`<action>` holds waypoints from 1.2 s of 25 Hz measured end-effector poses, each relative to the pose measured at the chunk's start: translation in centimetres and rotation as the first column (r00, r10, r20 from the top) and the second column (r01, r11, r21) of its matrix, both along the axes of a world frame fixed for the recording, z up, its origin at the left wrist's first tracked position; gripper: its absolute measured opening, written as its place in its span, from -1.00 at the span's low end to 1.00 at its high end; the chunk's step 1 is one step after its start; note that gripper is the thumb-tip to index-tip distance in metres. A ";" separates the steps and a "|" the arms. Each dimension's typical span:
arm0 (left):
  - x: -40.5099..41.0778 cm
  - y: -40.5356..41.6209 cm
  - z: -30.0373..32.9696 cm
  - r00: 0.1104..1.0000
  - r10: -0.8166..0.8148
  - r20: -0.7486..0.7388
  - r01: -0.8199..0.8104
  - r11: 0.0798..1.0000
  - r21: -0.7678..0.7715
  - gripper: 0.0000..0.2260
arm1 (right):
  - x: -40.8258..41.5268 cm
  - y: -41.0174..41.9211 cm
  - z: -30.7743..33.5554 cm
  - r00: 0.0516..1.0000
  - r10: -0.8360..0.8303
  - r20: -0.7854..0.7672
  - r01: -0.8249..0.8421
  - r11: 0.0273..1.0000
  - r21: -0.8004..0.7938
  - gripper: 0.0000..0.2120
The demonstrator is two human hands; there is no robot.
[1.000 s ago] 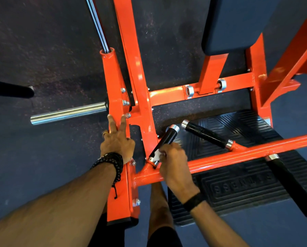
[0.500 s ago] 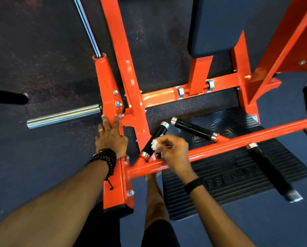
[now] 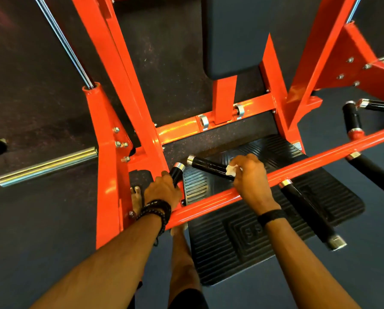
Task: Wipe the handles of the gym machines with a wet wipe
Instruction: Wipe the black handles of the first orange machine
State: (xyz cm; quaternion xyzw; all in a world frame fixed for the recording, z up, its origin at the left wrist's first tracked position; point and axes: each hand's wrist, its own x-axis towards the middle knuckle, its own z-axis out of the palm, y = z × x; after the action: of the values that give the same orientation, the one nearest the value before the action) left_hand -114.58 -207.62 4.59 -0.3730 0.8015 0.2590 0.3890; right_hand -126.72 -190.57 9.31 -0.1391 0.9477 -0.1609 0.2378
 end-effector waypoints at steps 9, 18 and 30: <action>-1.5 0.0 -1.9 0.993 0.109 0.051 -0.110 0.994 0.003 -0.66 | -1.0 -5.5 -6.2 0.914 0.337 0.225 -0.337 0.941 -0.040 -0.78; -1.9 -0.1 -1.9 0.995 0.064 0.081 -0.064 0.998 -0.007 -0.67 | -3.0 -2.3 -5.4 0.886 0.376 0.271 -0.365 0.926 -0.094 -0.91; -2.3 -0.1 -1.0 0.993 0.074 0.090 -0.072 0.997 -0.019 -0.67 | -4.9 0.1 -4.1 0.889 0.359 0.284 -0.338 0.933 -0.120 -0.95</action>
State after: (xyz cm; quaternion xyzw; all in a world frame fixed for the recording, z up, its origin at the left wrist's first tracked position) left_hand -116.89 -207.68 3.55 -0.4165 0.7708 0.2497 0.4125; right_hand -131.63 -190.48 5.18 -0.2885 0.8540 -0.1667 0.3996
